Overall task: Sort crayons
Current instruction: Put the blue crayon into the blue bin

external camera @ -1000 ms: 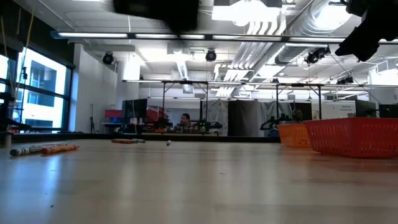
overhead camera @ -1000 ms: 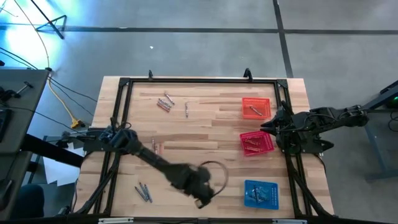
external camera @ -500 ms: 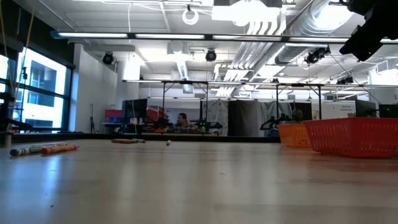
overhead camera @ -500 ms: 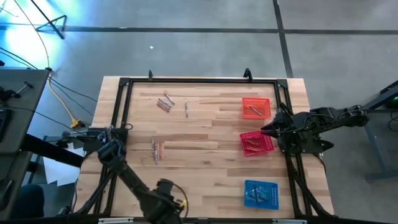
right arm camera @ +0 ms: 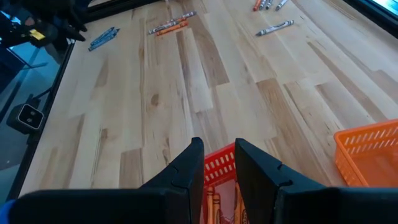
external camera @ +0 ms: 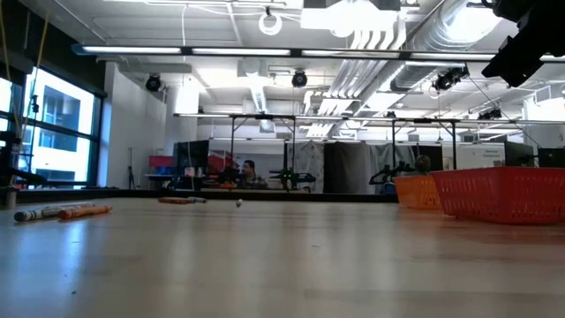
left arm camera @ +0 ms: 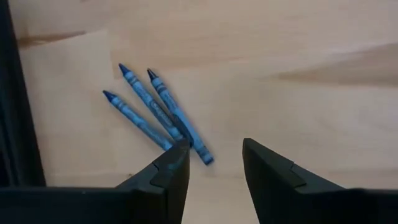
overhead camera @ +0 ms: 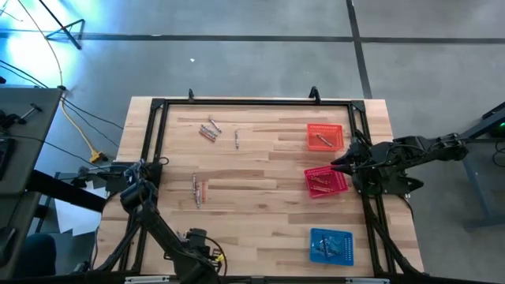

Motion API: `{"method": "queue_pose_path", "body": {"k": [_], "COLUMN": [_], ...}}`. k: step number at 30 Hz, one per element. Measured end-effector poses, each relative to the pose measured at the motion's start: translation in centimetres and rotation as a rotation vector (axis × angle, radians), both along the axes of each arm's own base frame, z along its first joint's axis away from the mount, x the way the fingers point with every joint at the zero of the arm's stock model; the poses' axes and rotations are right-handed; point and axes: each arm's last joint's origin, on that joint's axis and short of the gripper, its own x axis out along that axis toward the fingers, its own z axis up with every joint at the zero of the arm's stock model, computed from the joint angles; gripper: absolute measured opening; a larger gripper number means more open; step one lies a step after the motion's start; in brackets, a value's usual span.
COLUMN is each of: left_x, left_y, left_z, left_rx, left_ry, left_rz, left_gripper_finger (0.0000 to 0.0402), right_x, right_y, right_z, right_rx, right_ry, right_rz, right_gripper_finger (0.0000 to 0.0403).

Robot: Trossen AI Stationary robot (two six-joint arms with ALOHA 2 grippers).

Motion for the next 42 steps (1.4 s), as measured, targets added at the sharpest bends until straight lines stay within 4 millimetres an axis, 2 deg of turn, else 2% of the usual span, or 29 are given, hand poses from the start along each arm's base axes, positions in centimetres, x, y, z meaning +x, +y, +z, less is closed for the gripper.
{"method": "queue_pose_path", "body": {"k": [8,17,26,36,42], "left_x": [-0.6,-1.3,-1.6,-1.5,-1.7], "left_y": [0.6,1.1,1.0,0.3,0.8], "left_z": [-3.3,-4.1,-4.3,-4.5,-6.1], "left_rx": [0.011,0.068,0.039,-0.010,-0.030], "left_ry": [0.019,0.033,0.070,0.033,0.006], "left_rz": [0.022,0.056,0.088,0.093,0.103], "left_gripper_finger": [0.0138,0.0138,0.0138,0.0138,0.0138], "right_x": [0.0,0.0,0.0,0.0,0.0], "right_y": [0.0,0.0,0.0,0.0,0.0], "right_z": [0.0,0.0,0.0,0.0,0.1], "right_rx": [-0.001,0.000,0.006,0.006,0.007], "right_ry": [-0.002,-0.005,-0.006,-0.006,-0.010], "right_rz": [-0.006,-0.007,-0.011,-0.011,-0.011], "right_gripper_finger": [0.0084,0.0084,0.0084,0.0084,0.0084]}}
